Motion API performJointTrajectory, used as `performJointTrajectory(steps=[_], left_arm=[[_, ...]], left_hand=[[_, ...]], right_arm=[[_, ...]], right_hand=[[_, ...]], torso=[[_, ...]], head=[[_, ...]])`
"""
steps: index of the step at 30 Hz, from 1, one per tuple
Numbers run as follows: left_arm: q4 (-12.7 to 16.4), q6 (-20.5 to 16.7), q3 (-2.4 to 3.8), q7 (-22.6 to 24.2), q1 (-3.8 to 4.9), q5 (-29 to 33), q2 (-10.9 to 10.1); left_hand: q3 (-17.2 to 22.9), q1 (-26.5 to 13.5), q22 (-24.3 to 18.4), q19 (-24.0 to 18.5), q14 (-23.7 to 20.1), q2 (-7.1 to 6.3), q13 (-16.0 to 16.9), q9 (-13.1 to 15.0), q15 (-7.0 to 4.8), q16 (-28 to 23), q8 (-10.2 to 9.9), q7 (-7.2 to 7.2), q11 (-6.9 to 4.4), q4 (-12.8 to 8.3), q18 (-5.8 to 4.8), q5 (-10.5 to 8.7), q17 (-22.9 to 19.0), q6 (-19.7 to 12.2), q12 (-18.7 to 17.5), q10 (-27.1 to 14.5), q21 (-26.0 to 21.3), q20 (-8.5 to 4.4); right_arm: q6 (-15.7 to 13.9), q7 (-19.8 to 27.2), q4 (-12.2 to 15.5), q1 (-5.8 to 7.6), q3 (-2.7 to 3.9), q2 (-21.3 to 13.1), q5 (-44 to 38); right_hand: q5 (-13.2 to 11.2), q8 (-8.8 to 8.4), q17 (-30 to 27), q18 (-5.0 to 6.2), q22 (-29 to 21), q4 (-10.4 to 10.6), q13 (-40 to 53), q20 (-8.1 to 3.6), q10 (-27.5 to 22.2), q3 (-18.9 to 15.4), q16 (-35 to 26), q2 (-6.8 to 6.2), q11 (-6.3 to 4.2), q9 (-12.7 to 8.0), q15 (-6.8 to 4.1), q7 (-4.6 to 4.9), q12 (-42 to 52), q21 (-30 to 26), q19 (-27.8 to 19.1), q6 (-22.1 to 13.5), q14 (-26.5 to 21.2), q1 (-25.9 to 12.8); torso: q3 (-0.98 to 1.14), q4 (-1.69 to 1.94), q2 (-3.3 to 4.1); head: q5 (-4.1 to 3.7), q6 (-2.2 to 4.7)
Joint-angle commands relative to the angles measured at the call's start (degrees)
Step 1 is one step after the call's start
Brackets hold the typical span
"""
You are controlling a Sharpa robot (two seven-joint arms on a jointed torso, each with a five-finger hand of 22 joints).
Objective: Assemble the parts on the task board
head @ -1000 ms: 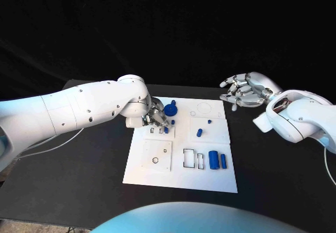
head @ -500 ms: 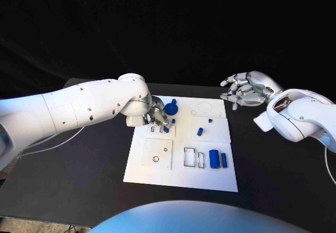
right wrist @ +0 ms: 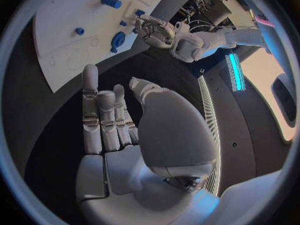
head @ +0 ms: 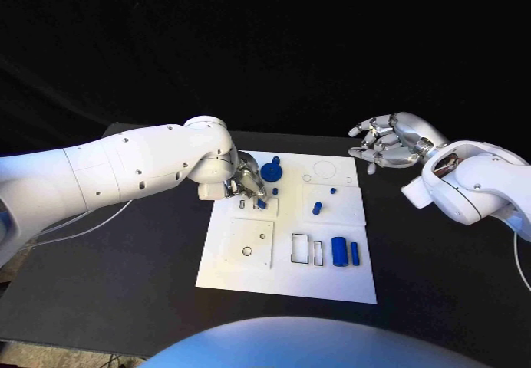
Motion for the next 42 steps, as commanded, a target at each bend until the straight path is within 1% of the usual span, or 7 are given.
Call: performJointTrajectory(steps=[1,3,9,16,28,32,42], left_arm=[[0.39,-2.08,0.01,1.09,0.04,3.03,-0.26],[0.49,-2.73,0.01,1.22,0.04,3.86,-0.47],[0.97,-4.98,0.01,1.68,0.02,5.89,-1.26],[1.94,-7.52,0.00,2.86,-0.02,4.62,-2.29],[5.44,-9.35,-0.09,4.84,-0.68,-9.25,-3.98],[6.28,-10.14,-0.21,5.05,-0.94,-10.70,-4.60],[7.49,-10.34,-0.70,4.40,-1.27,-10.94,-5.65]], left_hand=[[5.18,0.45,0.07,-0.11,5.27,0.40,0.26,1.66,-0.30,0.09,0.71,-0.51,-0.42,-5.95,-0.82,1.89,12.67,0.08,-0.06,0.24,0.36,-0.27],[5.52,0.44,0.13,-0.11,5.27,0.44,0.54,2.18,-0.37,0.08,1.27,-0.58,-0.50,-6.62,-0.82,3.76,12.66,0.22,0.16,0.58,0.39,-0.29],[6.60,0.48,0.13,-0.14,5.24,0.27,1.24,3.15,-0.61,0.02,2.27,-0.82,-0.76,-7.78,-0.81,6.65,12.57,0.90,0.71,1.39,0.40,-0.38],[7.56,0.35,0.12,-0.15,5.23,-0.10,1.56,3.67,-0.80,0.00,2.72,-1.03,-0.96,-8.36,-0.79,8.22,12.53,1.44,0.99,1.92,0.41,-0.53],[8.76,0.32,-0.01,-0.20,5.27,-0.68,0.69,3.99,-1.04,0.08,2.99,-1.29,-1.21,-8.81,-0.75,9.02,12.64,2.08,0.46,1.94,0.37,-0.73],[9.04,0.25,0.07,-0.17,5.28,-0.84,0.75,4.06,-1.09,0.10,3.06,-1.35,-1.27,-8.81,-0.76,9.10,12.67,2.30,0.52,2.09,0.42,-0.77],[10.03,-0.02,0.48,-0.01,5.30,-1.41,0.61,4.26,-1.28,0.13,3.23,-1.56,-1.47,-8.84,-0.84,9.68,12.72,2.80,0.51,2.46,0.64,-0.91]], right_arm=[[0.67,0.27,-0.04,-0.02,0.01,0.06,0.00],[0.64,0.26,-0.06,-0.02,0.01,0.07,0.00],[0.55,0.14,-0.15,-0.03,0.01,0.07,0.01],[0.56,0.05,-0.19,-0.03,0.00,0.05,0.01],[0.06,0.26,-0.24,-0.05,-0.01,-0.14,0.02],[-0.06,0.33,-0.31,-0.07,-0.01,-0.07,0.09],[-0.37,0.40,-0.39,-0.11,-0.01,0.03,0.14]], right_hand=[[0.36,0.34,-0.03,0.67,-0.08,0.23,-0.08,0.28,-0.30,0.11,-0.19,-0.12,-0.07,0.05,0.02,1.59,-0.05,-0.29,-0.12,-0.01,-0.48,-0.50],[0.36,0.34,-0.03,0.67,-0.08,0.23,-0.08,0.28,-0.30,0.11,-0.19,-0.12,-0.07,0.05,0.02,1.59,-0.05,-0.29,-0.12,-0.01,-0.48,-0.50],[0.38,0.33,-0.02,0.67,-0.10,0.24,-0.11,0.29,-0.32,0.11,-0.18,-0.11,-0.06,0.04,0.02,1.60,-0.03,-0.33,-0.10,-0.08,-0.48,-0.52],[0.39,0.31,-0.05,0.67,-0.15,0.25,-0.16,0.29,-0.33,0.12,-0.18,-0.08,-0.06,0.02,0.03,1.61,0.00,-0.38,-0.07,-0.19,-0.50,-0.55],[0.41,0.28,-0.30,0.67,-0.25,0.28,-0.27,0.31,-0.40,0.10,-0.37,-0.09,-0.02,-0.01,0.06,1.64,0.04,-0.50,-0.02,-0.41,-0.67,-0.64],[0.41,0.27,-0.34,0.67,-0.28,0.27,-0.31,0.32,-0.45,0.09,-0.39,-0.10,-0.01,-0.02,0.07,1.65,0.05,-0.55,-0.01,-0.47,-0.70,-0.65],[0.48,0.19,-0.65,0.67,-0.49,0.24,-0.66,0.35,-0.72,0.16,-0.62,-0.08,0.05,-0.09,0.12,1.72,-0.09,-0.80,0.09,-0.88,-0.95,-0.65]], torso=[[-0.03,-0.02,0.02],[-0.02,-0.04,0.01],[0.02,-0.07,0.01],[0.00,0.01,-0.01],[0.01,-0.03,0.00],[0.05,-0.09,-0.04],[0.02,-0.13,-0.01]], head=[[0.11,0.04],[0.18,0.01],[0.52,0.07],[0.56,0.02],[0.58,-0.13],[1.20,-0.23],[1.44,-0.30]])
